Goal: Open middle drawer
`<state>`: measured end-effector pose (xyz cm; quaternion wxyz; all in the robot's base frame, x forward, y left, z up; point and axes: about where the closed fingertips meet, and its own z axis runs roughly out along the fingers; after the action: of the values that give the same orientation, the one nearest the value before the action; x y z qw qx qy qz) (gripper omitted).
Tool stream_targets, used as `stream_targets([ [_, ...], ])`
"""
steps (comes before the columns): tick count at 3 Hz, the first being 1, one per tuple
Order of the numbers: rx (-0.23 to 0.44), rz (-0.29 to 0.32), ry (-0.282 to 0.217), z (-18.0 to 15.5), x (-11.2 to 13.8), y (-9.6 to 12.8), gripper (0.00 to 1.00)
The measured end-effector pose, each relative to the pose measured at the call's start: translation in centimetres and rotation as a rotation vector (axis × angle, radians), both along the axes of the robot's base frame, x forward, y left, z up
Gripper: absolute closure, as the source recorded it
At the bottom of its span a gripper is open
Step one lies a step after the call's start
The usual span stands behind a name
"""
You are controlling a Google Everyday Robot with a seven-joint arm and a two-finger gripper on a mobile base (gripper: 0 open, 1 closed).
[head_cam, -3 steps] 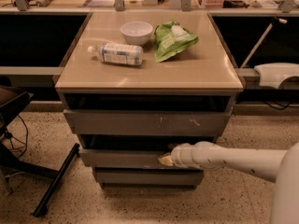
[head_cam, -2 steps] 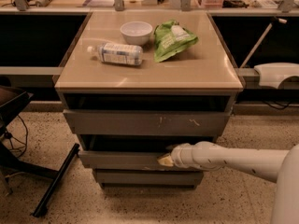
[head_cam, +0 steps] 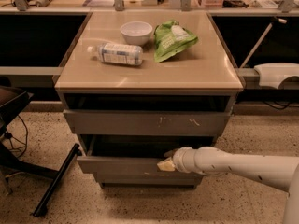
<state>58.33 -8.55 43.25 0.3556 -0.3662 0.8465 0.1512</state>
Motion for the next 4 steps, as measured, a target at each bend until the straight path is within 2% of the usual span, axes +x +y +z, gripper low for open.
stream_targets([
  [2, 0.003, -0.013, -0.005, 0.1, -1.3, -0.5, 1.0],
  [4, 0.005, -0.037, -0.002, 0.4, -3.7, -1.2, 1.0],
])
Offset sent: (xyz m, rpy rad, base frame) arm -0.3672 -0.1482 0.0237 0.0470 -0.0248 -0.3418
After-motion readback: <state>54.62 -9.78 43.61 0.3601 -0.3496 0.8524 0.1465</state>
